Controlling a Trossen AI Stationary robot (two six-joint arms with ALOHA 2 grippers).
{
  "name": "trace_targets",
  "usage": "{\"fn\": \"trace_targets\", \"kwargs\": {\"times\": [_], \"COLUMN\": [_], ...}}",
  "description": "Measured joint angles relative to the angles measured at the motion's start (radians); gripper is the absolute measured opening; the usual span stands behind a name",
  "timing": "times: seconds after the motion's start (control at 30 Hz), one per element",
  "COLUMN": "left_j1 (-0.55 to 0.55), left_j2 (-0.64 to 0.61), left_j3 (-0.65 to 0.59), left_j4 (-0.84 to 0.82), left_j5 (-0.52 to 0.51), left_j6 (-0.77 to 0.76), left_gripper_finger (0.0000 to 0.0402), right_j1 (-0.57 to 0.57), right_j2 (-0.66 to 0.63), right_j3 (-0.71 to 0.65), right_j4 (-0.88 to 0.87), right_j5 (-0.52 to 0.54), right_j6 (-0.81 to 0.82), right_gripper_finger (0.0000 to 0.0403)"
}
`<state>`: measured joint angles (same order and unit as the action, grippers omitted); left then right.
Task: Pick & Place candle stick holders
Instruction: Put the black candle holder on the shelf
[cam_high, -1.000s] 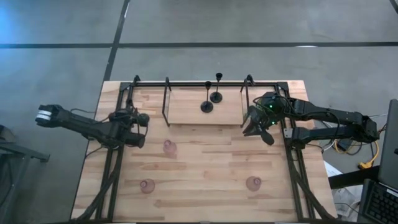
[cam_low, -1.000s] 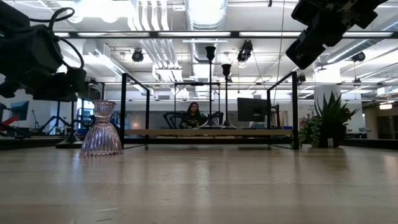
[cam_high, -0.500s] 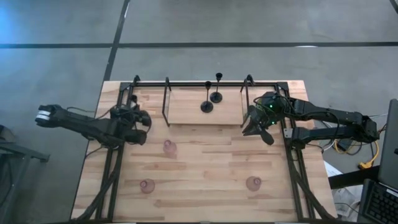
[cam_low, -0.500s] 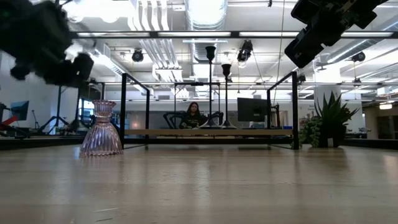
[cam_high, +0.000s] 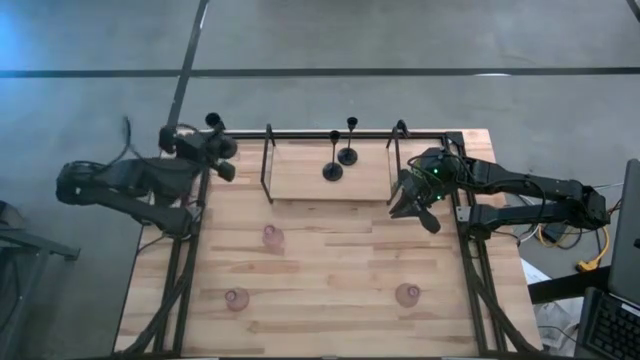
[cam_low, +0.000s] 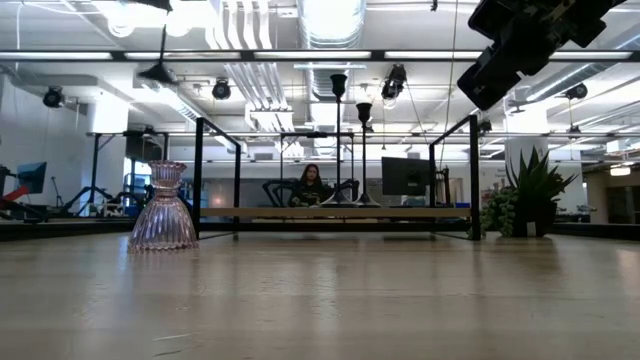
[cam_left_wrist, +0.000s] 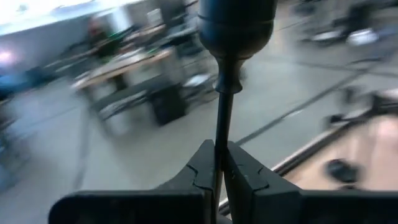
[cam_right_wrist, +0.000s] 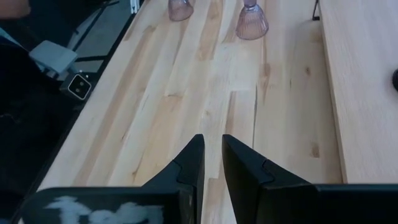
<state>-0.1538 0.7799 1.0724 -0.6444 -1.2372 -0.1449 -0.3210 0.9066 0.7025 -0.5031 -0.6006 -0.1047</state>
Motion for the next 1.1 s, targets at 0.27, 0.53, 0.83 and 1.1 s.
{"fn": "trace_targets", "kwargs": {"times": [0.27,0.53,0.83,1.1], "left_j1": [0.119,0.473,0.716,0.752], "left_j2": [0.031,0.173,0.371,0.524], "left_j3": [0.005,0.002,-0.032,-0.088], "left_j4": [0.423,0.416,0.611,0.801], "left_j5": [0.6,0.992,1.225,1.295], "left_j6": [0.397,0.295,0.215,0.198], "left_gripper_finger": [0.0017,0.0017,0.0017,0.0017], "right_j1": [0.0,0.0,0.0,0.0], "right_j2": [0.0,0.0,0.0,0.0], "right_j3": [0.0,0.0,0.0,0.0], "right_j4": [0.029,0.029,0.014,0.005], "right_j5": [0.0,0.0,0.0,0.0], "right_j6": [0.0,-0.007,-0.008,-0.003], "right_gripper_finger": [0.0048,0.0048,0.0048,0.005]}}
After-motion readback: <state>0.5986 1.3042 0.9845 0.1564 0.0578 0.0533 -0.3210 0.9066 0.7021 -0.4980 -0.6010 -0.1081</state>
